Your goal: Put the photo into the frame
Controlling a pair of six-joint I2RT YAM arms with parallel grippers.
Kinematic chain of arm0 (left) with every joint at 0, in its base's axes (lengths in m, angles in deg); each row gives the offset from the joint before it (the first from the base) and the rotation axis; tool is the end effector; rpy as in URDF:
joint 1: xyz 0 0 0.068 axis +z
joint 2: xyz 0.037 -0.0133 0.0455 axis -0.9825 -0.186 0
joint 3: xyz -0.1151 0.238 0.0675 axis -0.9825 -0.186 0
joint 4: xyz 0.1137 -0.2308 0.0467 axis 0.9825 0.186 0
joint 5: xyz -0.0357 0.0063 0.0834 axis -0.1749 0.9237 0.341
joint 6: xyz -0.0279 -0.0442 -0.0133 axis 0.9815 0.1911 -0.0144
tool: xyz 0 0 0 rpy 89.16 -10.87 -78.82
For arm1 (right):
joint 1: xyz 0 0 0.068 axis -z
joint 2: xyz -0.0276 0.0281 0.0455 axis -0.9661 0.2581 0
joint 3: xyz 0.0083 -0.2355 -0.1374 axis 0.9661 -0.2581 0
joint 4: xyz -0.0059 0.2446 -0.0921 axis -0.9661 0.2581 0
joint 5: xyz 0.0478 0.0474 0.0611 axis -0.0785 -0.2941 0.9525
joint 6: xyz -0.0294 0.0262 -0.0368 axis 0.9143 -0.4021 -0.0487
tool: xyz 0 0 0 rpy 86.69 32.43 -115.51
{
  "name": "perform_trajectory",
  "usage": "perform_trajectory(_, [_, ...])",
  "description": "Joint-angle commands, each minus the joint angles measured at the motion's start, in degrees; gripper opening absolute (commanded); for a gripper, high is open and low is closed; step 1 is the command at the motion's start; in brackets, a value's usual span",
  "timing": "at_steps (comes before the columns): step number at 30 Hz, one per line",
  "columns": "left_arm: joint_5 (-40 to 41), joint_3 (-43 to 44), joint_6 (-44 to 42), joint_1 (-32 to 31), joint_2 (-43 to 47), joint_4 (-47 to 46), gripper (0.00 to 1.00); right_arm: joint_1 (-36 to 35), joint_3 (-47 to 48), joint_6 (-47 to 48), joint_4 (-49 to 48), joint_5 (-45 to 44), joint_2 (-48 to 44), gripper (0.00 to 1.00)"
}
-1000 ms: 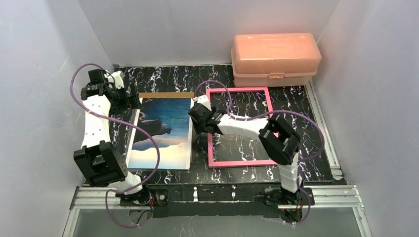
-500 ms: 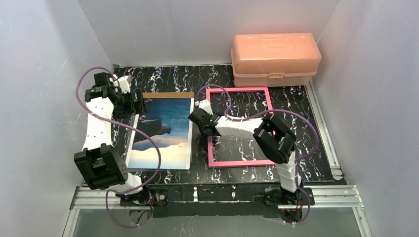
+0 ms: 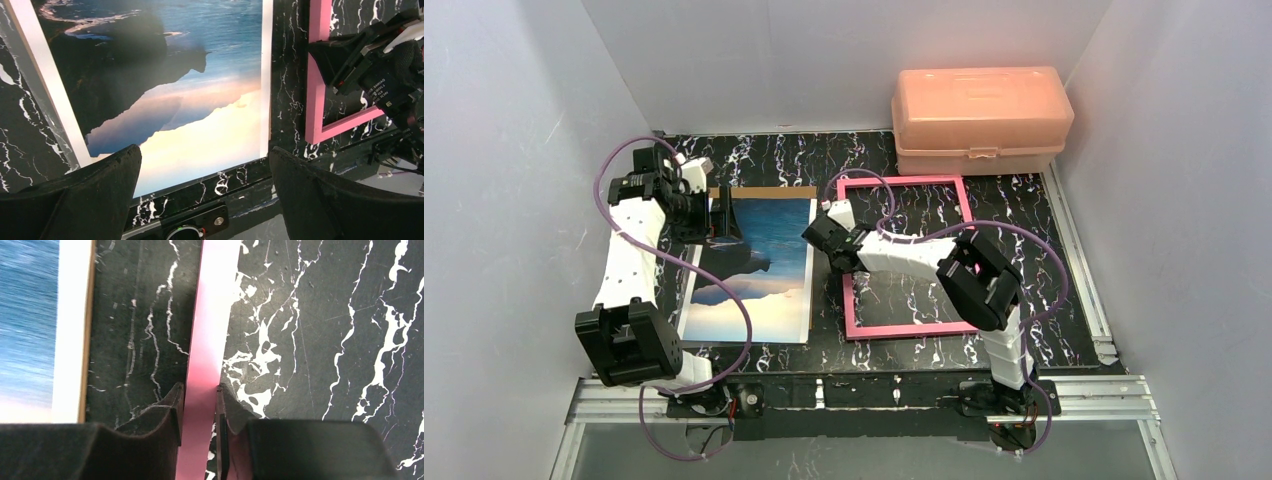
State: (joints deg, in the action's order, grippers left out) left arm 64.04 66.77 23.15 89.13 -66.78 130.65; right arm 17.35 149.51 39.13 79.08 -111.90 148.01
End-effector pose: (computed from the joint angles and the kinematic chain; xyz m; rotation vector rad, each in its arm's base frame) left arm 0.2799 0.0332 0.3287 0.0996 2.5381 -0.4562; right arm 0.2443 0.3519 0.1732 -0.2766 2.3887 0.0137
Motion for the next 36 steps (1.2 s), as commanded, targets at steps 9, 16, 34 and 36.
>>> perform_trajectory(9, [-5.9, 5.2, 0.7, -0.4, 0.3, 5.8, 0.98, -0.6, 10.7, -7.1, -0.2, 6.6, -17.5, 0.01])
perform_trajectory(16, [-12.9, 4.7, 4.8, -0.4, -1.0, 6.3, 0.98, -0.5, 13.3, -10.7, -6.2, 11.2, -24.8, 0.01])
perform_trajectory(34, [-21.0, -8.3, 22.5, -13.3, -1.8, -18.4, 0.98, 0.0, 7.0, -30.7, -41.3, 26.1, -33.3, 0.01])
perform_trajectory(36, [-20.8, -8.7, 23.6, -15.2, -2.8, -21.0, 0.98, 0.2, 5.0, -33.7, -45.0, 26.9, -34.0, 0.01])
